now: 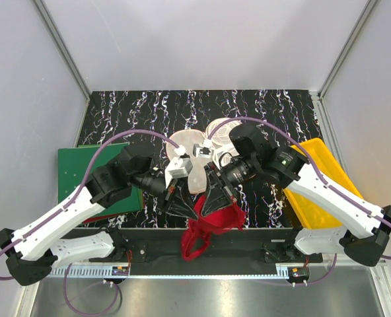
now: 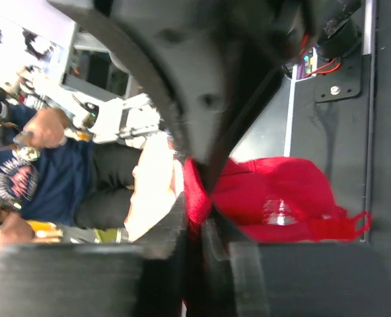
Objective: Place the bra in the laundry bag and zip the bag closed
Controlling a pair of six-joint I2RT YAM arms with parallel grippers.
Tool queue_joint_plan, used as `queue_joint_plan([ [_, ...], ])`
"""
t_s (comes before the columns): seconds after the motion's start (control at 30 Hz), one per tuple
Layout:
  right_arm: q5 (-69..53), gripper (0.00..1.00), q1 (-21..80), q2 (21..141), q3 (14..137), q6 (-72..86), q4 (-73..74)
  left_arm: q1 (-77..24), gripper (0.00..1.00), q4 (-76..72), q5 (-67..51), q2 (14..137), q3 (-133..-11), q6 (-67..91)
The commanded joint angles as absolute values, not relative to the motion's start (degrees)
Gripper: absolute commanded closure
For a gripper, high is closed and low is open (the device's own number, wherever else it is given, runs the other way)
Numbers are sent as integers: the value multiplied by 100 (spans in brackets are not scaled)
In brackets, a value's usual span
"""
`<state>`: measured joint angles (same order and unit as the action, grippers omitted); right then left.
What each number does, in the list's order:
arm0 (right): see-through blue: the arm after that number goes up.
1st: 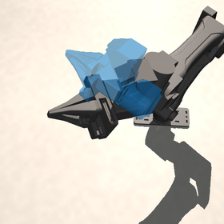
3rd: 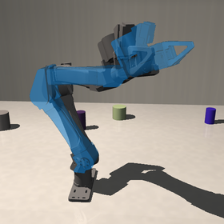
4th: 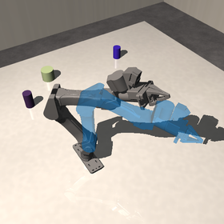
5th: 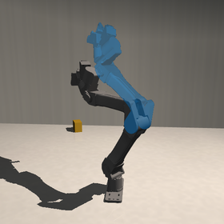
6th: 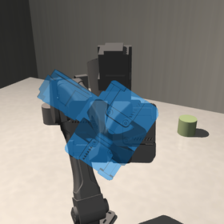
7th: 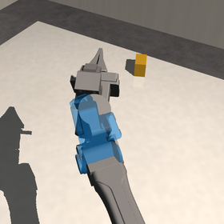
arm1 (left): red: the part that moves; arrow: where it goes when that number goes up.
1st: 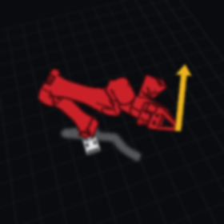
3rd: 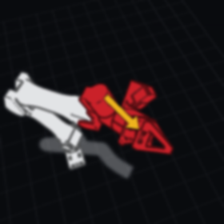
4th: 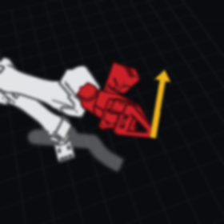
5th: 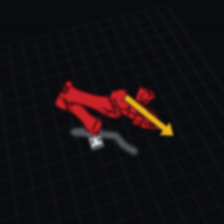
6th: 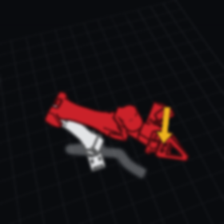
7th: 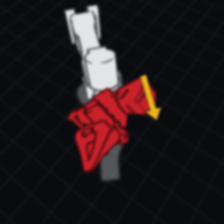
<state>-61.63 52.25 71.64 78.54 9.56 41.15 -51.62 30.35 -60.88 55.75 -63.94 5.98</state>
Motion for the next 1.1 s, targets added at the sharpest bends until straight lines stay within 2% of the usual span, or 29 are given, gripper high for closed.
queue_joint_plan([
  [0.0,-5708,100,5265,6663,7682,1265,3815,-5098,81,2856,-4359,5283,-6496,816],
  [0.03,-5400,100,5256,6471,7647,1283,3832,-5089,59,2856,-3863,5187,-6347,922],
  [0.07,-5101,100,5265,6364,7568,1379,3823,-5089,50,2848,-3406,5081,-6259,1019],
  [0.1,-4628,100,5265,6276,7533,1432,3823,-5089,46,2787,-2636,4784,-6145,1263],
  [0.13,-4336,100,5265,6119,7515,1502,3841,-5089,37,2482,-2315,4581,-5717,1405],
  [0.17,-4028,100,5265,6048,7497,1703,3841,-5089,33,2278,-1824,4362,-5495,1693],
  [0.2,-3547,100,5265,5986,7488,1809,3841,-5089,30,2015,-1628,3881,-5215,1835],
  [0.23,-3316,100,5256,5881,7488,1932,3841,-5098,22,1447,-1461,3641,-4951,1985],
  [0.3,-2796,100,5256,5827,7523,2293,3815,-5098,20,855,-1266,3045,-4133,2372],
  [0.47,-2233,100,5247,5730,7787,2873,3797,-5098,17,-508,-1117,2628,-2956,2785],
  [0.73,-2364,100,5256,5836,8244,3006,3815,-5106,15,-1467,-660,2935,-2321,2918],
  [0.83,-2417,100,5247,5871,8358,3041,3823,-5115,15,-1354,-475,3225,-2294,3023],
  [1.07,-2294,100,5247,5880,8657,3067,3876,-5106,20,-2249,-1125,3665,-1882,3594],
])
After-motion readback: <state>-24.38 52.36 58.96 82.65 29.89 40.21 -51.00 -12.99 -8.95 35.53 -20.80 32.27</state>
